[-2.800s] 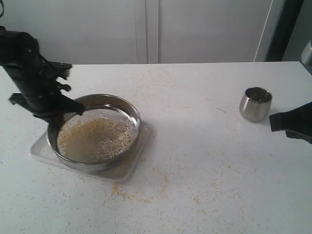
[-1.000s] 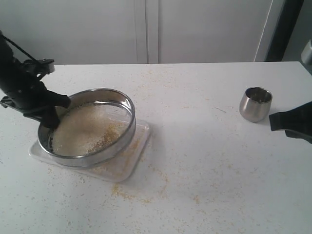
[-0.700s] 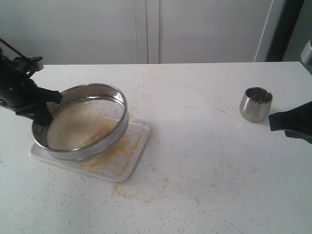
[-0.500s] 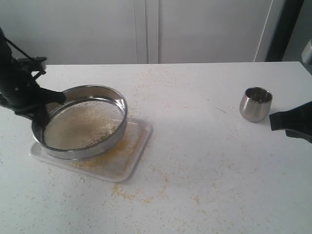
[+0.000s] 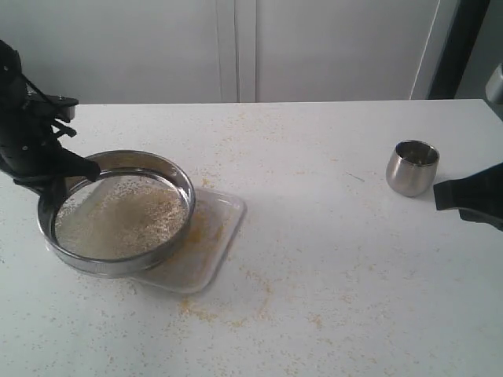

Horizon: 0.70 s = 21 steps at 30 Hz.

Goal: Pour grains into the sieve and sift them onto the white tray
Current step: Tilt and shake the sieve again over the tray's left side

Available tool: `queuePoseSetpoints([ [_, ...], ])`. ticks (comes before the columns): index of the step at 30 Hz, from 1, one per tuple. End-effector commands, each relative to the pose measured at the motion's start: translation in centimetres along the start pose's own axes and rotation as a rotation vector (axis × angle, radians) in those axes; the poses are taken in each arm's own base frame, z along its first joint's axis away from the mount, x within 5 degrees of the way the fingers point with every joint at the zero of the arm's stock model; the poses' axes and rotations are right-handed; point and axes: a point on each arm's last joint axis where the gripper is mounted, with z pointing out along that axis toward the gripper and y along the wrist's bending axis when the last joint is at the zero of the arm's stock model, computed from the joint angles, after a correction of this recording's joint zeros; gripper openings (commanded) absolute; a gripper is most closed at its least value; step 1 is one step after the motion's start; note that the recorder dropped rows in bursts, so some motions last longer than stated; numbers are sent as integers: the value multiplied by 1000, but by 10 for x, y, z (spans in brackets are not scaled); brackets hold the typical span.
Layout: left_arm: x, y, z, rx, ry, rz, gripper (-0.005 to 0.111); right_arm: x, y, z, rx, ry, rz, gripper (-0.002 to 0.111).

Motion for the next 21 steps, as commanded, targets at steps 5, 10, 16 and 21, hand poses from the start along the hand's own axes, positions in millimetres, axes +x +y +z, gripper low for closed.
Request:
queuePoseSetpoints([
  [5, -1, 26, -5, 46, -37, -238, 0, 1, 0, 0, 1, -4, 0, 0],
  [10, -4, -15, -13, 392, -66, -18, 0, 1, 0, 0, 1, -4, 0, 0],
  [16, 6, 34, -7, 95, 19, -211, 0, 1, 0, 0, 1, -4, 0, 0],
  [21, 6, 0, -10, 301, 38, -52, 0, 1, 0, 0, 1, -4, 0, 0],
])
